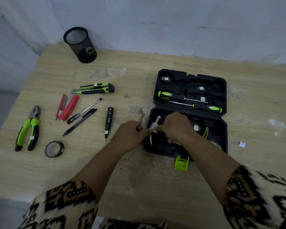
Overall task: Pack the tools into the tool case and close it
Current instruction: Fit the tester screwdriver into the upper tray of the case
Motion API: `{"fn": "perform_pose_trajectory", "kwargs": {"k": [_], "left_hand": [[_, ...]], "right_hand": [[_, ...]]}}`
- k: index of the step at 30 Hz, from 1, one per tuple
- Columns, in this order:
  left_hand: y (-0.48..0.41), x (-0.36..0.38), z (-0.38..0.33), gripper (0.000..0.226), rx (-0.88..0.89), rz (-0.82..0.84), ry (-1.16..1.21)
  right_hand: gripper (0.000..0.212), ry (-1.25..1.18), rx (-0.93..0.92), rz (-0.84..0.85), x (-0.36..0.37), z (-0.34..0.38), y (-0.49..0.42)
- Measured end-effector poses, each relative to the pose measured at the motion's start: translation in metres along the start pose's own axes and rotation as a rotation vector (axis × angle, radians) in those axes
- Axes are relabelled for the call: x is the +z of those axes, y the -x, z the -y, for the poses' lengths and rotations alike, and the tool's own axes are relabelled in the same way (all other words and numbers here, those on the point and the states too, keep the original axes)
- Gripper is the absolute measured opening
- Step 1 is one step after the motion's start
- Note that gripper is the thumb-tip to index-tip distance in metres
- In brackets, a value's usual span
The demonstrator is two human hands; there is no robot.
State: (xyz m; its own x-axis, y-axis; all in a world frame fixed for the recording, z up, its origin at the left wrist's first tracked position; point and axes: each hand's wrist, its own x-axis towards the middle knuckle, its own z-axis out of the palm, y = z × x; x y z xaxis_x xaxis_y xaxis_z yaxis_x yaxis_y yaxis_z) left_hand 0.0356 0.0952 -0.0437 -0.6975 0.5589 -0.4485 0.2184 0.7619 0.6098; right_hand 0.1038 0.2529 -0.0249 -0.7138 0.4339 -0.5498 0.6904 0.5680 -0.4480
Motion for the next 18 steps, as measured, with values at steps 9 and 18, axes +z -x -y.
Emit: {"fn": "perform_pose_trajectory", "kwargs": {"k": [9,18], "left_hand": [[0.026,-0.036,0.043,0.030,-0.089,-0.325,0.036],[0.002,-0.059,0.079,0.014,-0.190,-0.444,0.012]], "right_hand": [[0.024,0.090,-0.451,-0.221,0.034,0.050,0.001],[0.013,0.367,-0.515,-0.175,0.049,0.055,-0.012]]}}
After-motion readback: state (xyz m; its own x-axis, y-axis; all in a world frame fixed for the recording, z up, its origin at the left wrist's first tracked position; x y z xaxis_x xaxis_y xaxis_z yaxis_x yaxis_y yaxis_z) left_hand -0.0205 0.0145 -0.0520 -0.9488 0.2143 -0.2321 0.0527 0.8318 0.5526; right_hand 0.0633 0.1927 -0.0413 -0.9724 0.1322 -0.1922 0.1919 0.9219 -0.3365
